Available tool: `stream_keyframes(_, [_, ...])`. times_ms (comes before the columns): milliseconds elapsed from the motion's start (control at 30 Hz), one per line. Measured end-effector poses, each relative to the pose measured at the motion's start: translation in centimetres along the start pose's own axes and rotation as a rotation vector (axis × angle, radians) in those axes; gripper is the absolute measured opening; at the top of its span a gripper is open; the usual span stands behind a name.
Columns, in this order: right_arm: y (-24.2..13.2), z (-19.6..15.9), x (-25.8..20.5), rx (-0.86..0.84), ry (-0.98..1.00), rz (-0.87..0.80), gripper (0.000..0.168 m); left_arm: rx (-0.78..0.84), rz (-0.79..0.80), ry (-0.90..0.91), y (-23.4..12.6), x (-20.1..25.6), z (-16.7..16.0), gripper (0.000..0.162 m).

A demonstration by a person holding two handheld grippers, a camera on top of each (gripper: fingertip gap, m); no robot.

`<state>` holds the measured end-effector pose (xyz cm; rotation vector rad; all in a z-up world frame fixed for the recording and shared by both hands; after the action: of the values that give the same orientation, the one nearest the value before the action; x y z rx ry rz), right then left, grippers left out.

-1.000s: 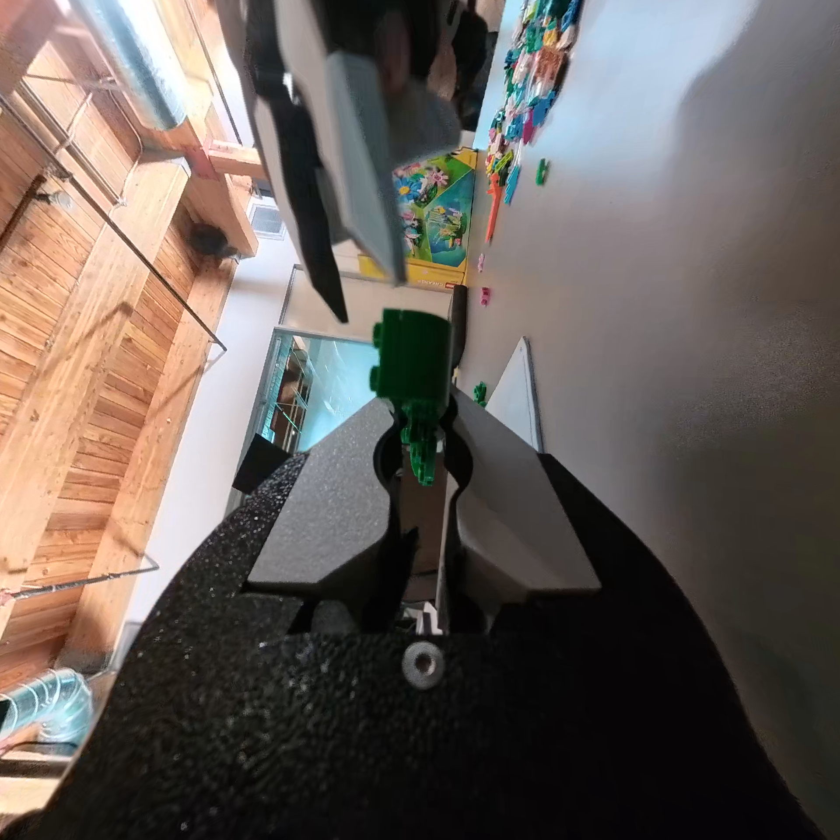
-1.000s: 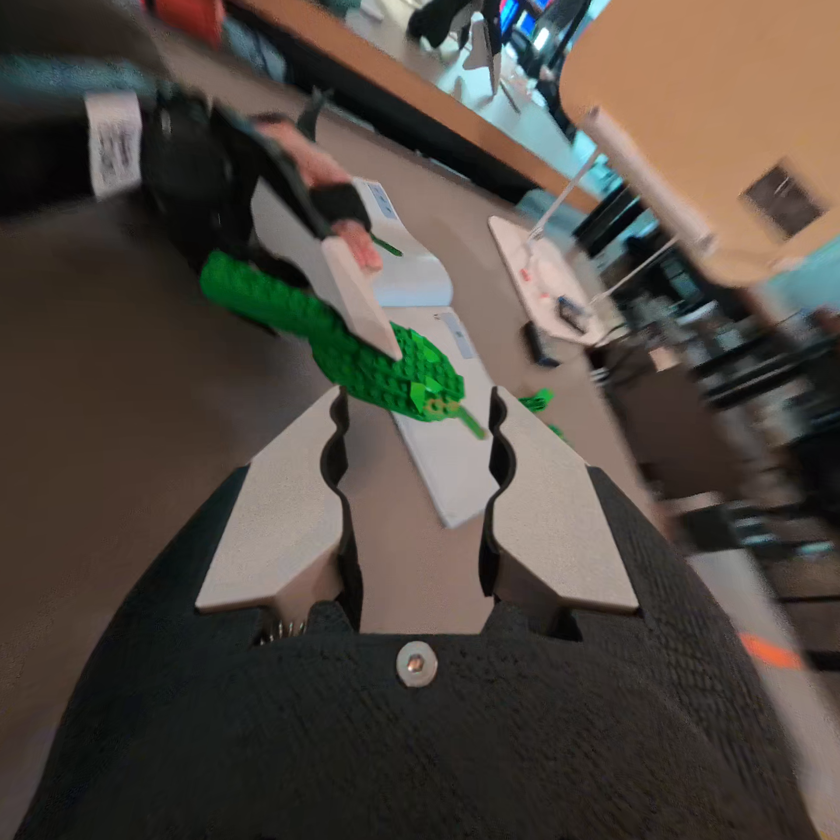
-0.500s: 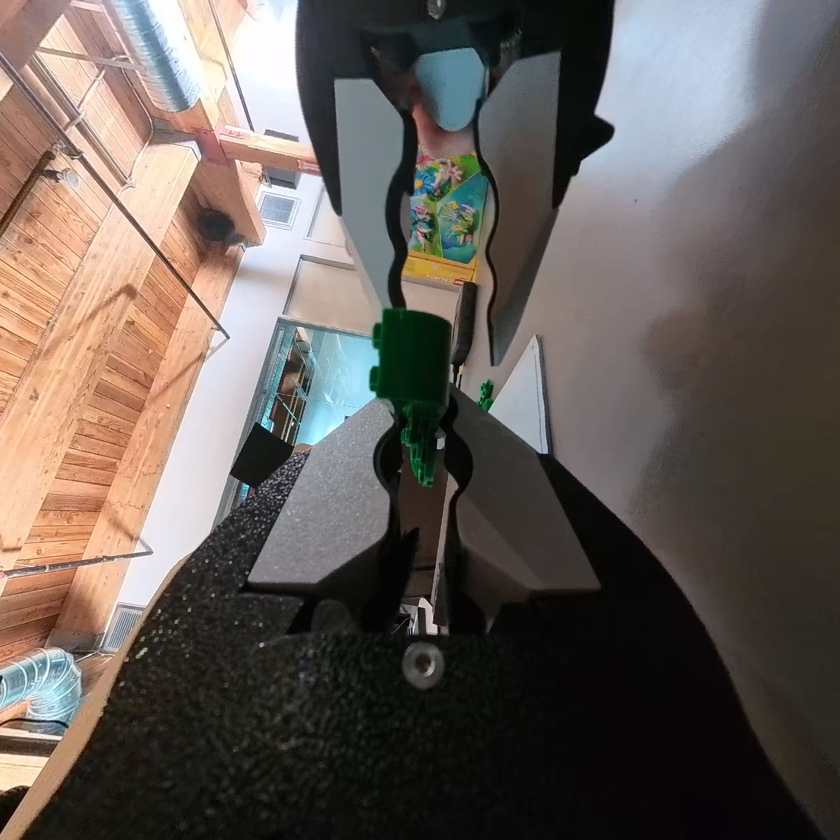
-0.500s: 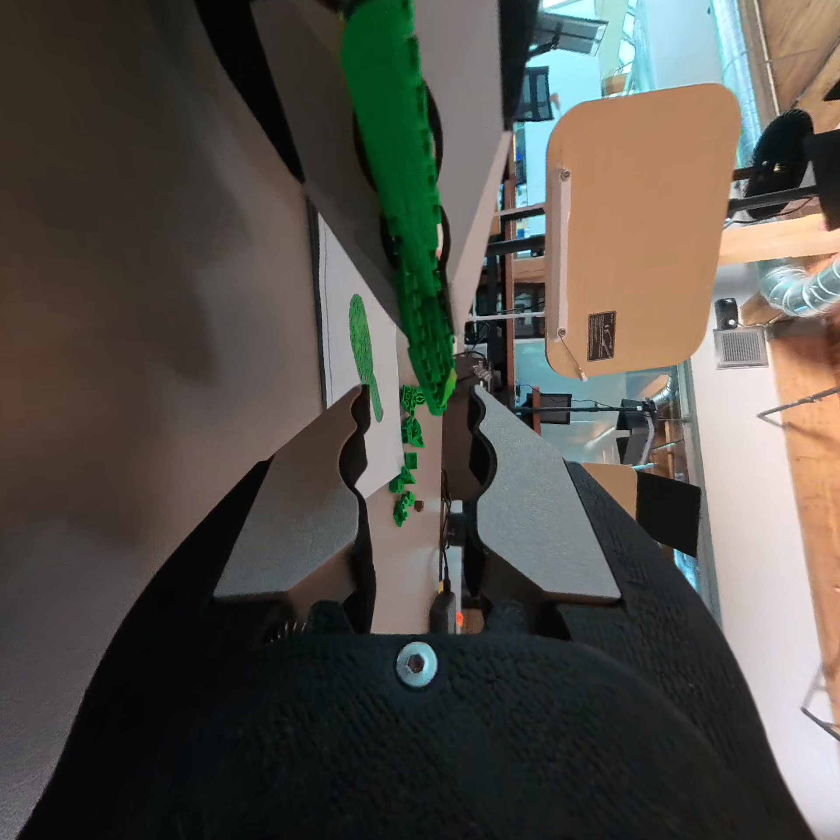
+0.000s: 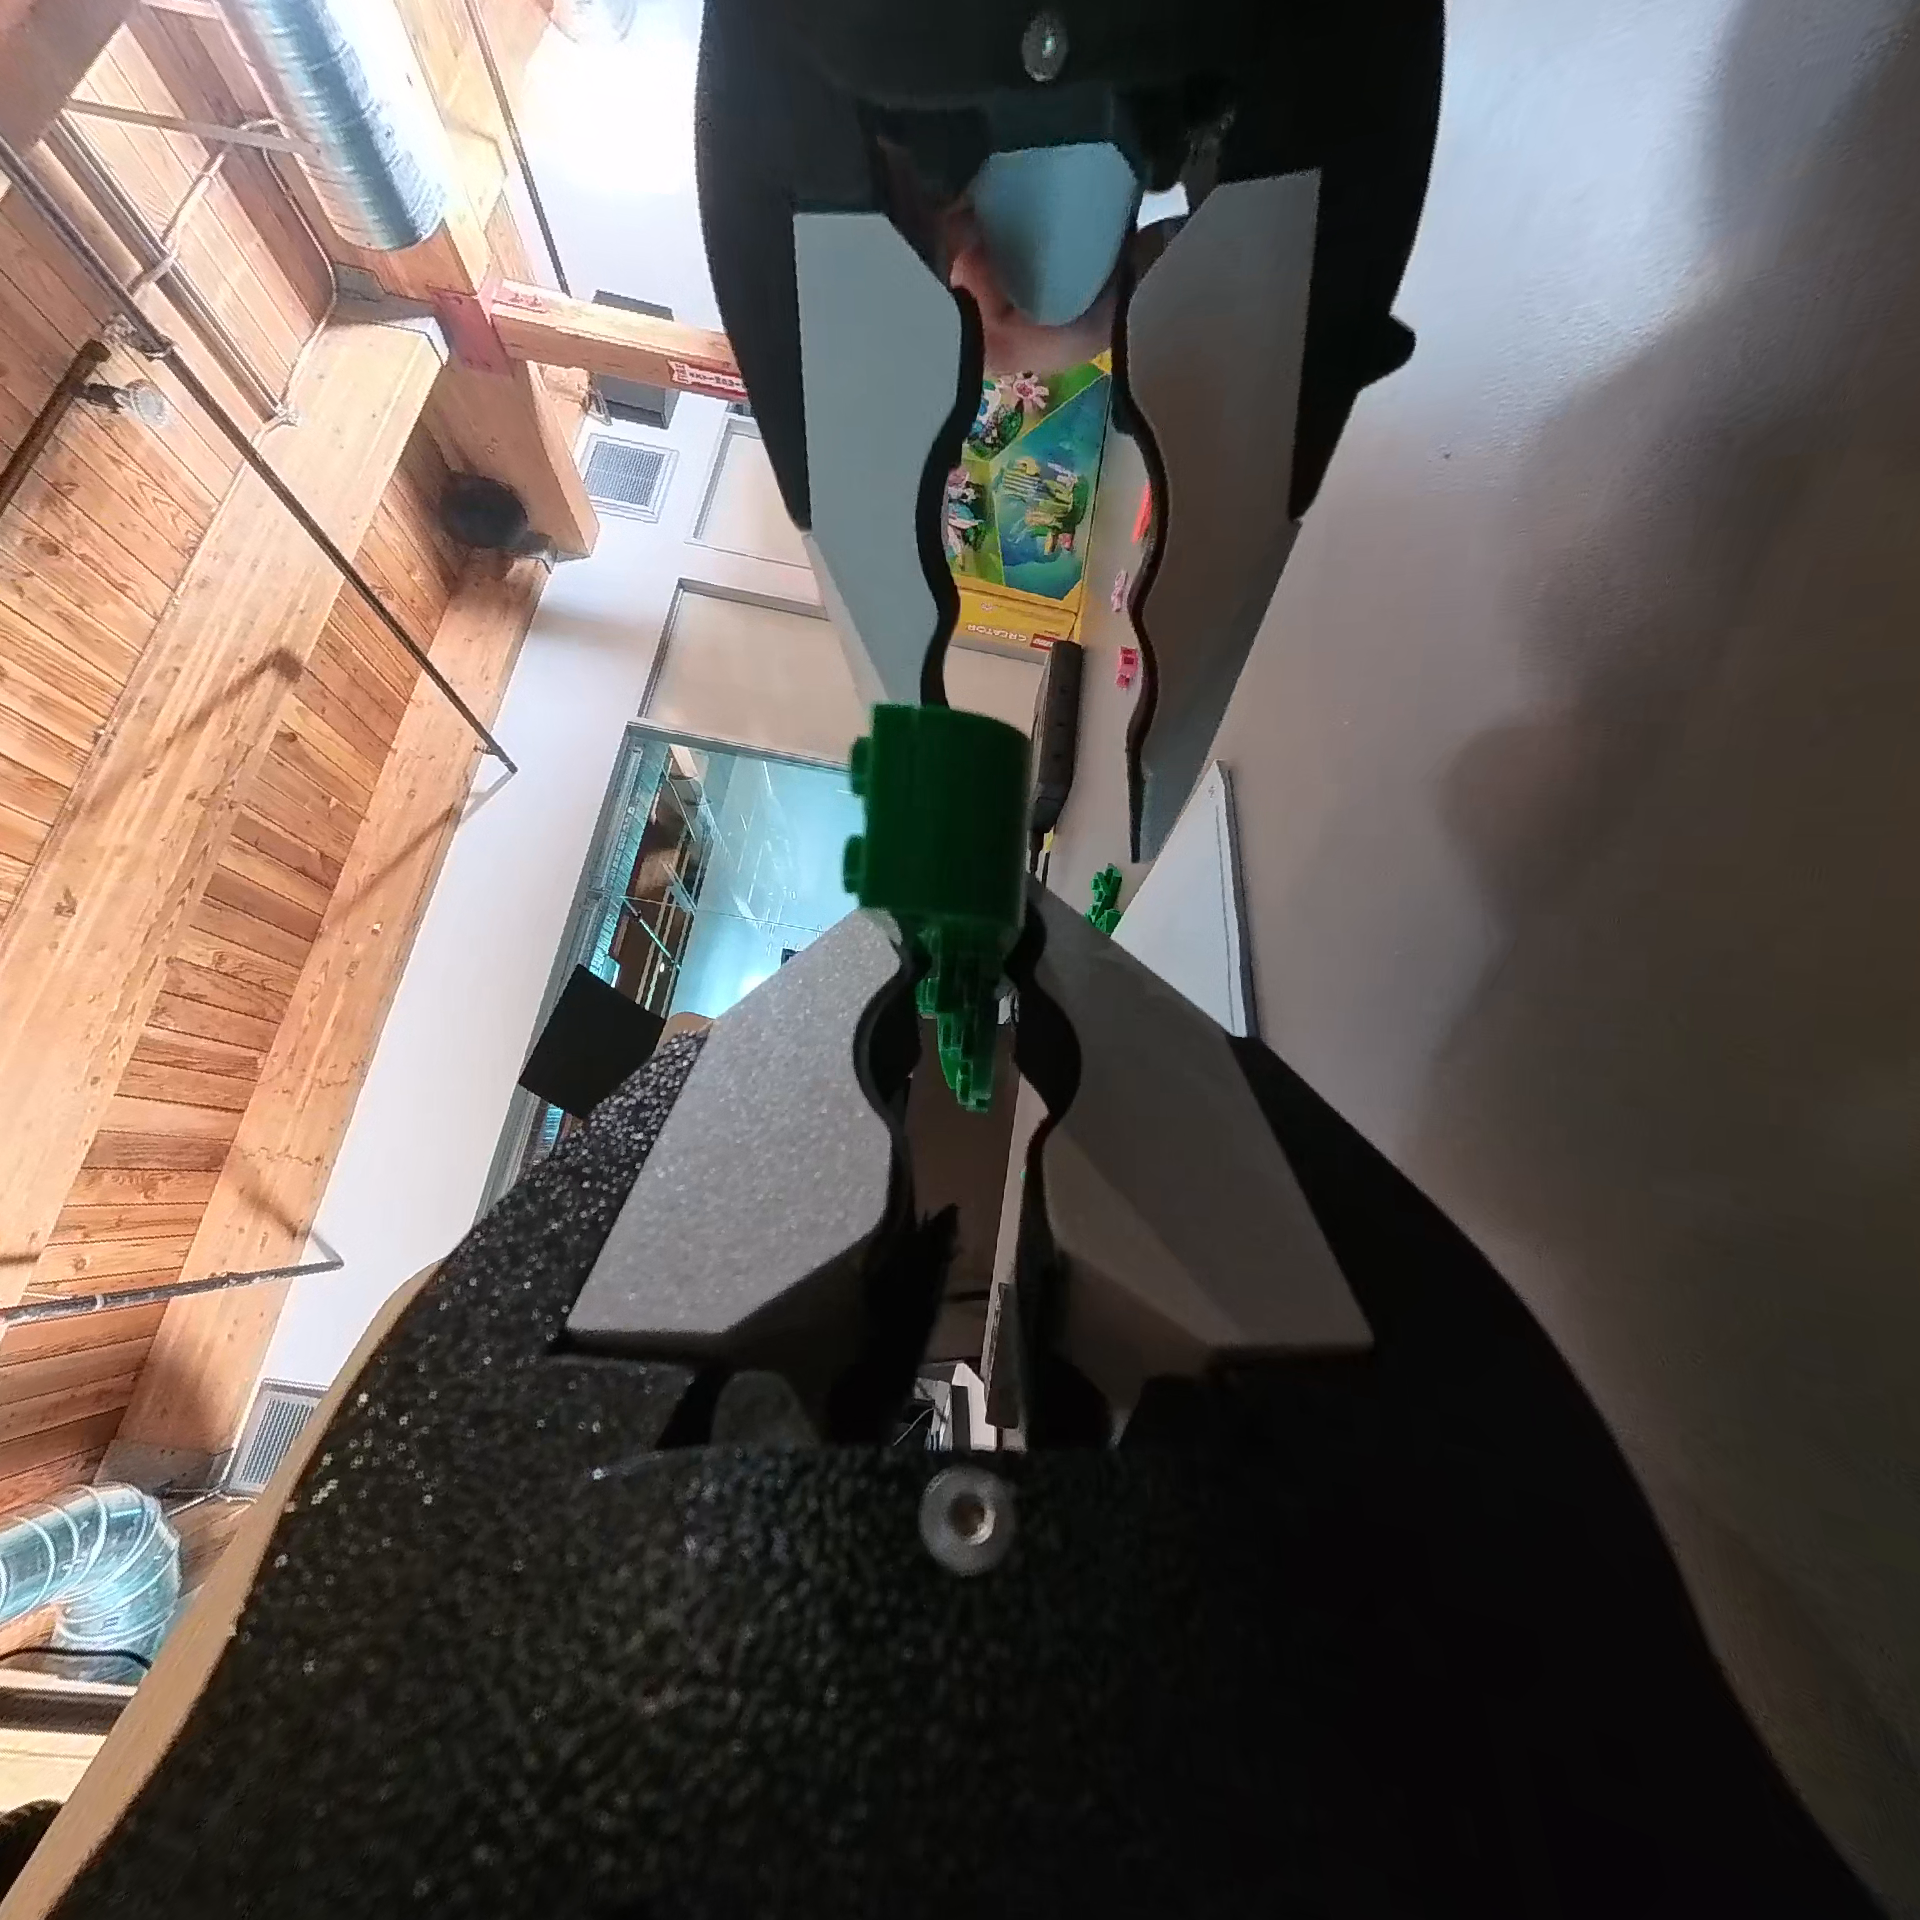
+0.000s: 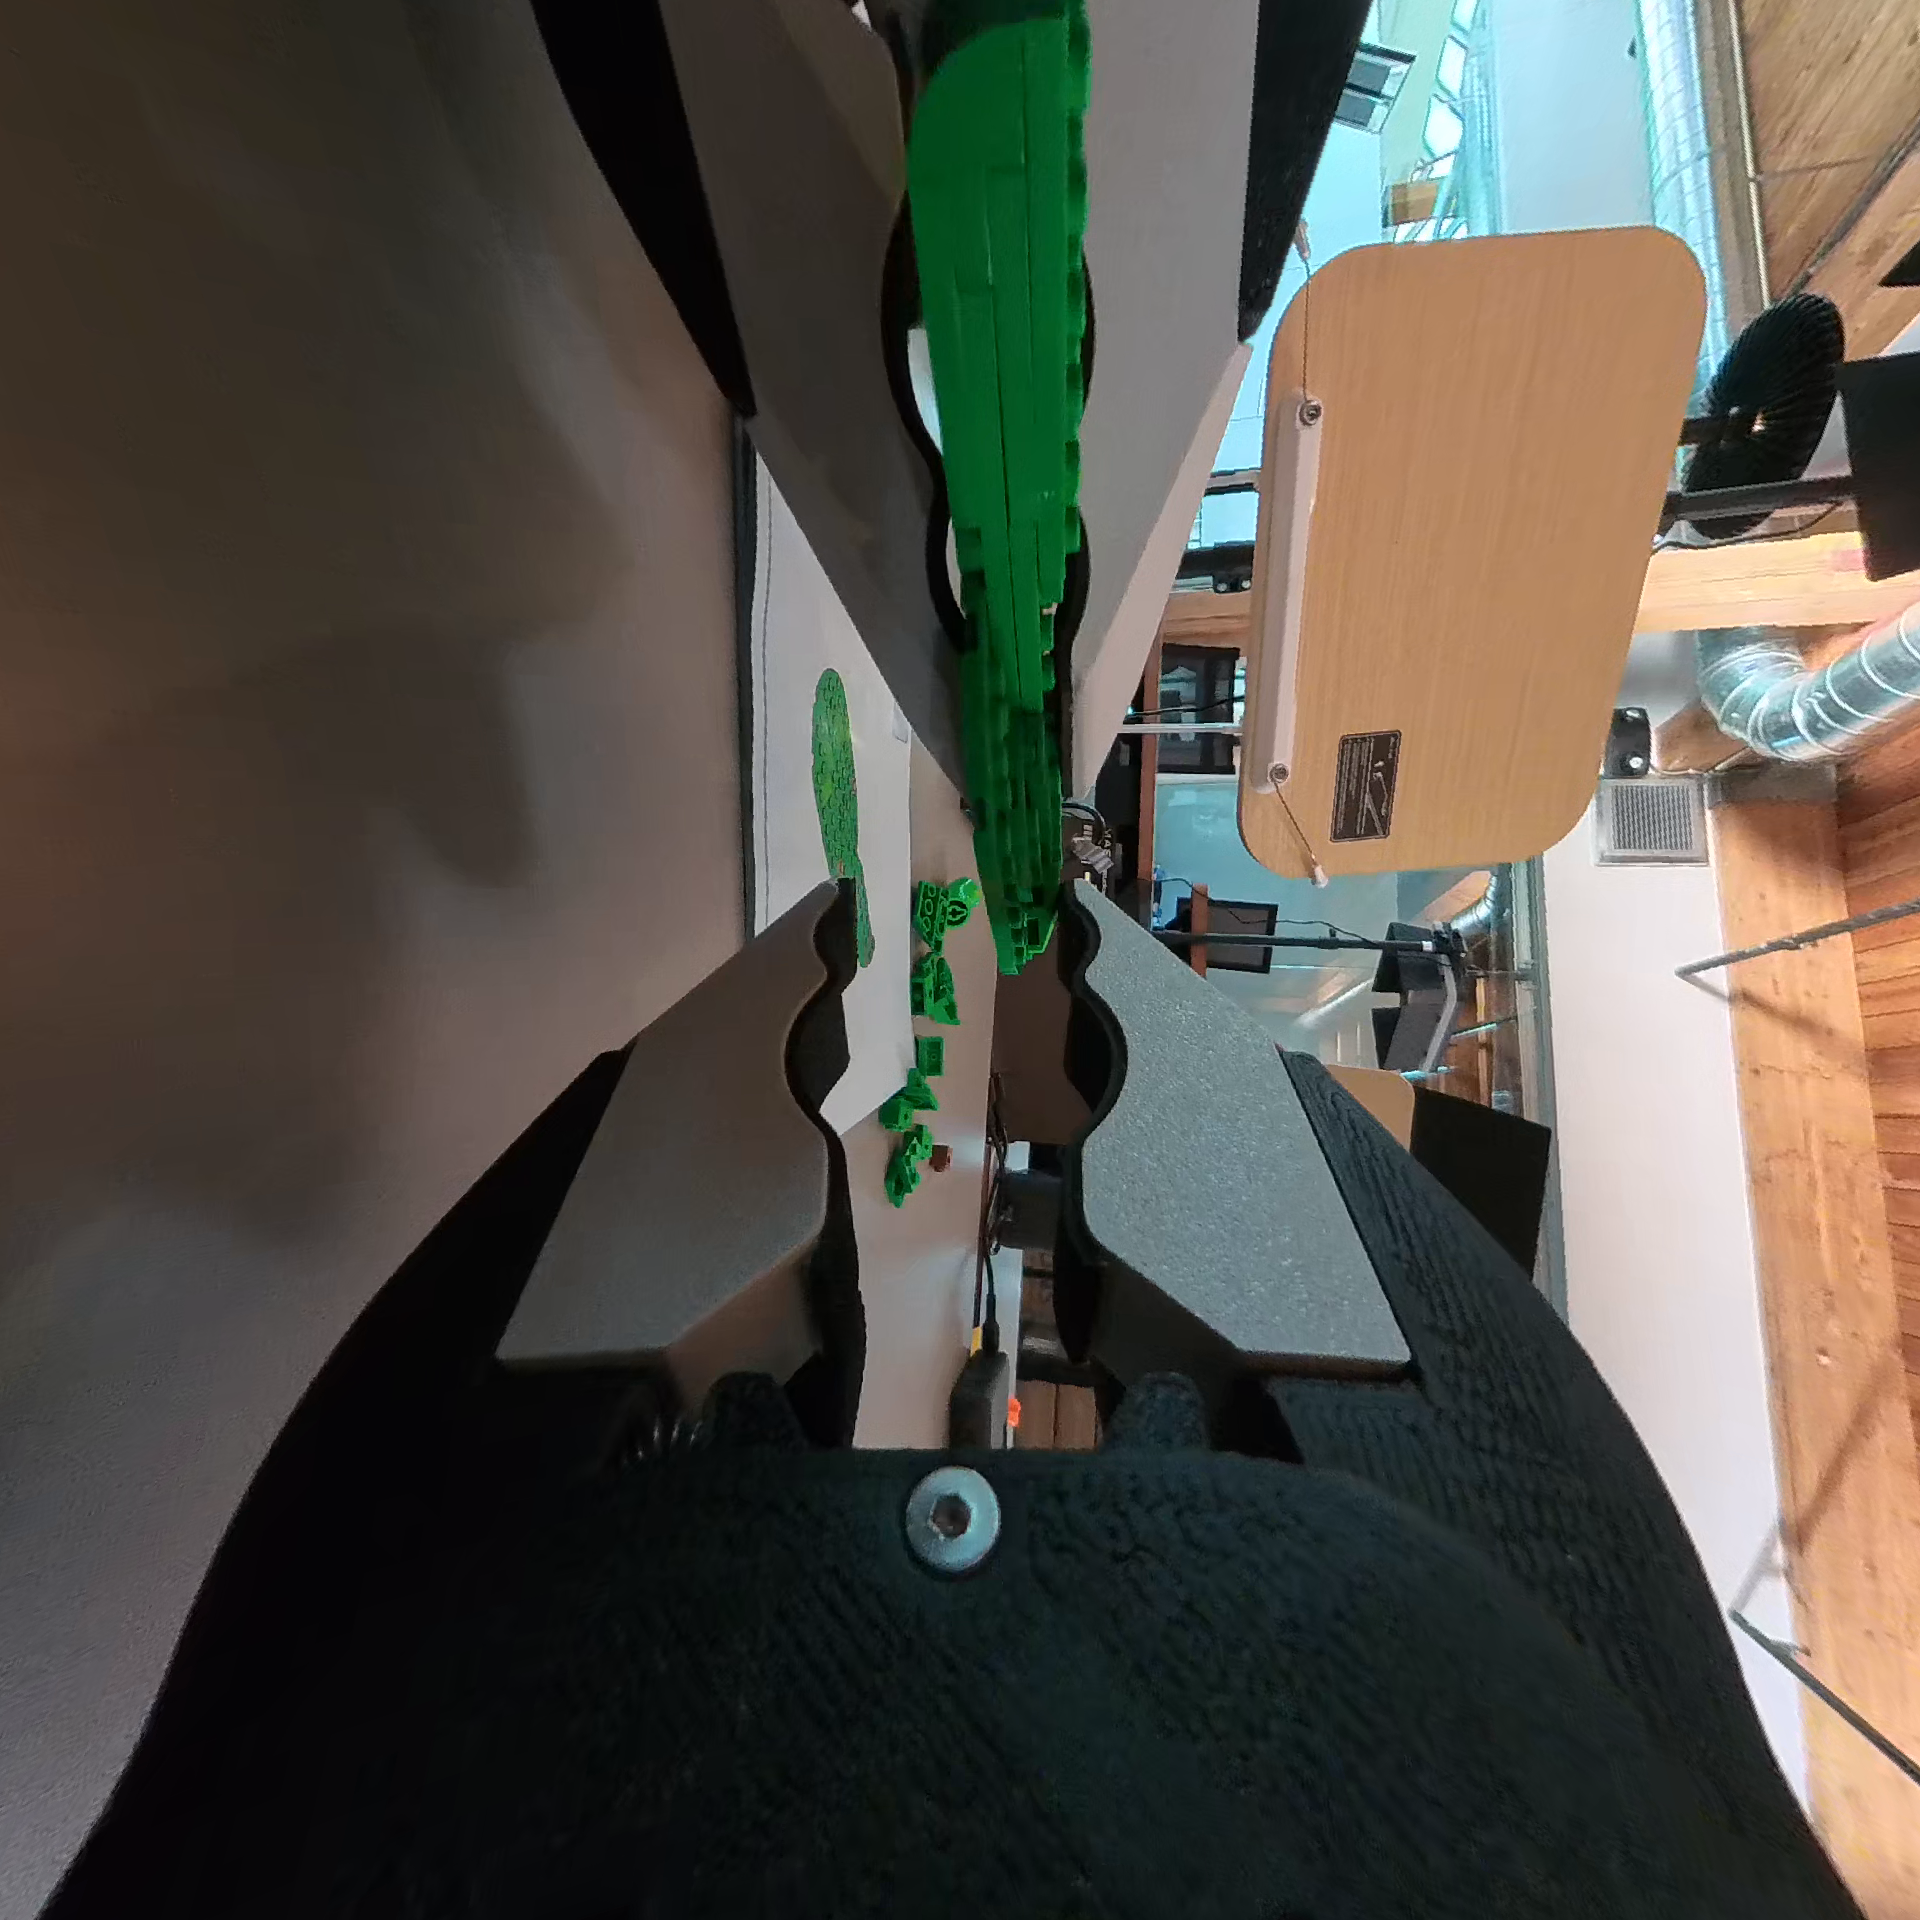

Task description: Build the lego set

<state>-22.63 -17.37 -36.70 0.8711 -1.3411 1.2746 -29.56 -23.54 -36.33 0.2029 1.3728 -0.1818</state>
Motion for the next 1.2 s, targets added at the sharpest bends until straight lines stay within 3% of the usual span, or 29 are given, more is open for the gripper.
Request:
stream_keyframes(133, [0.03,0.08,0.16,-0.005,-0.010,-0.022,0.034,0.001,0.004,-0.008,-0.01,-0.08,-0.01,0.010])
stream_keyframes(300, [0.03,0.31,0.63,-0.040,-0.105,-0.118,0.010,0.009,-0.010,-0.028,-0.05,-0.07,0.07,0.010])
stream_keyframes(733, [0.38,0.44,0.18,-0.083,-0.082,-0.044,0.008,0.001,-0.065,-0.026,0.12,0.37,-0.14,0.010])
stream_keyframes(1033, [0.24,-0.08,-0.19,-0.044,0.099,0.063,0.009,0.028,-0.134,-0.131,0.44,0.82,-0.21,0.010])
stream_keyframes(1200, [0.17,-0.14,-0.19,-0.015,0.145,0.073,0.009,0.010,-0.092,-0.219,0.86,0.50,-0.42,0.024])
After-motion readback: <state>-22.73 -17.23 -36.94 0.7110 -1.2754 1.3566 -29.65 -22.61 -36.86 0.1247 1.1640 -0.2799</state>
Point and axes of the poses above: each gripper's, where its closed fingertips meet, y out along the fingers, z out of its top, x = y × z across the jaws, the point moved 6 cm from there along -y, back along the fingers
